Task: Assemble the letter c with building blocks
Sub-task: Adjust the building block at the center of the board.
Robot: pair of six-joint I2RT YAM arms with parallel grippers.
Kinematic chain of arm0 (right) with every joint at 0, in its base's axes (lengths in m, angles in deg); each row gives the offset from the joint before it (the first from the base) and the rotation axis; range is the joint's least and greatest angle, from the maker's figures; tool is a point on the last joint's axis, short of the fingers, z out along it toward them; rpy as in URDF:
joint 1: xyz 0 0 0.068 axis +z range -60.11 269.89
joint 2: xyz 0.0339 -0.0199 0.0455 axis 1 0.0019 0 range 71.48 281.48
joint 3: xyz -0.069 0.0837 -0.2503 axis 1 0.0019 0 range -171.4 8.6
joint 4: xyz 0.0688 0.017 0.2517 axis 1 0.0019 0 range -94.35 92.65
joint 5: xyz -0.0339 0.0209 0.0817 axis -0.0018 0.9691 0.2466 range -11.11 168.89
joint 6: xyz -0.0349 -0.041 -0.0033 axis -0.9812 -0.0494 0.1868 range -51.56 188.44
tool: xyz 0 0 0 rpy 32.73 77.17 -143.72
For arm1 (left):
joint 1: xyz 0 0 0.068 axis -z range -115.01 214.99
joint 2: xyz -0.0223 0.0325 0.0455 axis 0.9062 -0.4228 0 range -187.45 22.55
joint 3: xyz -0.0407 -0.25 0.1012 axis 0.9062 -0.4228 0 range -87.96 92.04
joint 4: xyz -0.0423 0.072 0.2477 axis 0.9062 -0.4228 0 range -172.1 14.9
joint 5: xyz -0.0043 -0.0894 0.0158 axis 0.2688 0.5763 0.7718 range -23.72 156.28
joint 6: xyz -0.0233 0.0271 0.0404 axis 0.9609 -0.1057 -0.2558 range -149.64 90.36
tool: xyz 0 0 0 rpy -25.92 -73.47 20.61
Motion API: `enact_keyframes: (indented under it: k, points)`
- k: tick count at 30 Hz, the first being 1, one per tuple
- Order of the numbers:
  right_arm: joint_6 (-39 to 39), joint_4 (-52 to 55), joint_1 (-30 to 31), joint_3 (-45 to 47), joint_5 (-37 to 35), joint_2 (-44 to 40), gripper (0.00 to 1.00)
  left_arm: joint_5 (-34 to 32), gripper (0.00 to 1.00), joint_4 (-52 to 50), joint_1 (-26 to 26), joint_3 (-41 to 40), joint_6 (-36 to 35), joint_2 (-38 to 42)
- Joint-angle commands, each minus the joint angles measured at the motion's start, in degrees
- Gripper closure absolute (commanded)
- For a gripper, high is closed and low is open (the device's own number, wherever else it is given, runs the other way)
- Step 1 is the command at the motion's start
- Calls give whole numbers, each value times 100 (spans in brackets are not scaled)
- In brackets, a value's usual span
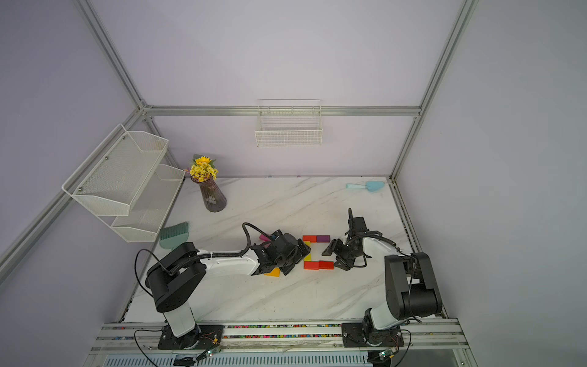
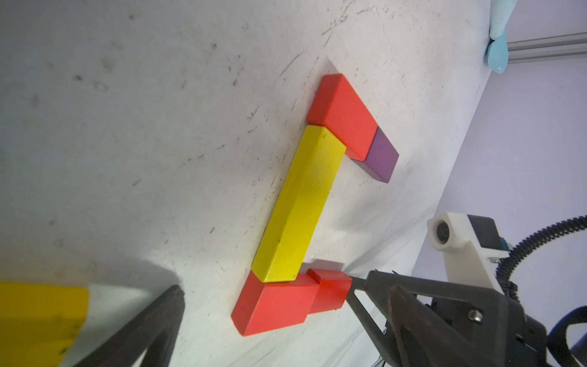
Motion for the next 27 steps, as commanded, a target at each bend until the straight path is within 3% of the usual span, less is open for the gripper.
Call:
enact_keyframes:
  k: [1,9,15,22,27]
  points:
    - [-62,-112,-27,-6,76,49,30,-95,0,53,-18,39,-36,172]
    - [48,107,-38,4,-394,-276,30,-119,0,-116,-40,194,-200,264]
    - [360,220,-63,43,-860,-1123,30,-254,0,-1357,-346,757,-1003,725]
    - [383,430,-54,-488,-647,-1524,30,-521,0,-2775,-1256,754,-1831,1722]
    - [748,152,386,-942,-633,-1190,30,-2,0,-3370,-2451,440,-2505,2444]
